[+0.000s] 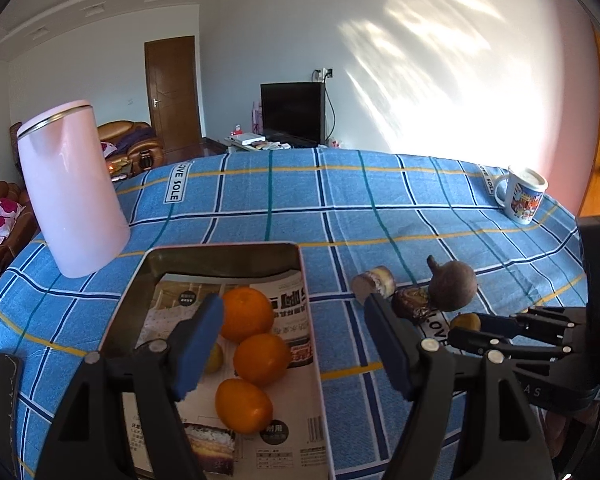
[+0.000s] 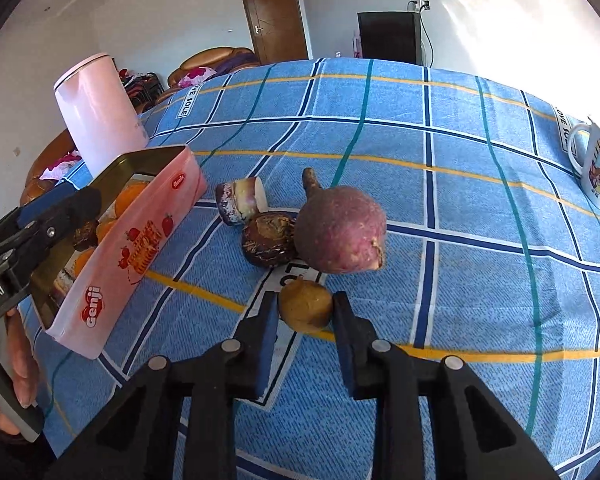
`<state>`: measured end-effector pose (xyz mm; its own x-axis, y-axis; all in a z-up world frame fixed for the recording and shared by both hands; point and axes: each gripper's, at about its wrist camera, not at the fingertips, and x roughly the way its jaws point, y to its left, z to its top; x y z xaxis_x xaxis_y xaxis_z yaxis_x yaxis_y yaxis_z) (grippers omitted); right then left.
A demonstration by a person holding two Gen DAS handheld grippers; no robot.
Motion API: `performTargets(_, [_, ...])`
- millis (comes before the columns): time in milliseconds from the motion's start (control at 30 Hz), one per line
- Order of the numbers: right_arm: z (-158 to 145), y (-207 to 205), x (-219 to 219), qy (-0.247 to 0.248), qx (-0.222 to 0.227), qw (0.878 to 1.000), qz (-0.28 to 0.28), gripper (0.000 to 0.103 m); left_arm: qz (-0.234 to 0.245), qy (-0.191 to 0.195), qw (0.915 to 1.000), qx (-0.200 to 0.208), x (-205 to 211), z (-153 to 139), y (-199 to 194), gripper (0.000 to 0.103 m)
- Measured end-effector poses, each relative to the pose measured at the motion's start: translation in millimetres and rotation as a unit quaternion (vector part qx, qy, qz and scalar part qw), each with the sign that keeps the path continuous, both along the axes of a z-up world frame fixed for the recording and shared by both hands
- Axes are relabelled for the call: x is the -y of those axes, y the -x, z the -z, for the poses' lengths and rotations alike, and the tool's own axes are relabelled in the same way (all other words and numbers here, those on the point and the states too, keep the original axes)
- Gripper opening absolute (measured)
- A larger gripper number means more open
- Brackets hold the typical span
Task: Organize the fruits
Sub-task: 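Grasp a small brown round fruit with the right gripper while the left gripper approaches the purple fig, then close the left gripper on the purple fig while the right gripper holds the tan fruit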
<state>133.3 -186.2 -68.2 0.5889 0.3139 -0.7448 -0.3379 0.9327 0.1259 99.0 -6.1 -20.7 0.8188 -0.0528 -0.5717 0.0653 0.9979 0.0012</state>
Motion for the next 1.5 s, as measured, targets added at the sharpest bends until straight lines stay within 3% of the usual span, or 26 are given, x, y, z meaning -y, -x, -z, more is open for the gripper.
performTargets(167, [-14, 14, 22, 0.017, 0.047, 0.999, 0.023, 0.029, 0.031, -0.01, 0.9994, -0.008, 29, -2, -8, 0.075])
performTargets(300, [-22, 15, 46, 0.059, 0.081, 0.993, 0.067, 0.029, 0.065, -0.003, 0.9976, -0.022, 58, 0, -17, 0.075])
performTargets(567, [-23, 4, 84, 0.055, 0.086, 0.988, 0.114, 0.029, 0.151, -0.006, 0.9877, -0.041, 116, 11, -24, 0.075])
performTargets(667, [-24, 5, 89, 0.043, 0.085, 0.989, 0.117, 0.029, 0.17, 0.0, 0.9831, -0.068, 127, 20, -29, 0.075])
performTargets(833, [-24, 6, 88, 0.04, 0.087, 0.989, 0.114, 0.029, 0.166, 0.0, 0.9803, -0.106, 131, 39, -42, 0.069])
performTargets(967, [-24, 6, 87, 0.043, 0.089, 0.989, 0.111, 0.029, 0.163, 0.008, 0.9816, -0.1, 131, 39, -46, 0.069])
performTargets(1000, [-24, 6, 87, 0.041, 0.089, 0.989, 0.111, 0.029, 0.165, 0.007, 0.9811, -0.101, 133, 39, -47, 0.066])
performTargets(1033, [-24, 5, 88, 0.04, 0.088, 0.989, 0.111, 0.029, 0.169, 0.007, 0.98, -0.105, 134, 40, -48, 0.054])
performTargets(1233, [-25, 8, 88, 0.031, 0.094, 0.989, 0.106, 0.029, 0.177, 0.007, 0.979, -0.102, 133, 40, -44, 0.054])
performTargets(1500, [-32, 18, 86, 0.02, 0.124, 0.988, 0.089, 0.029, 0.152, 0.001, 0.9859, -0.07, 127, 33, -37, 0.054])
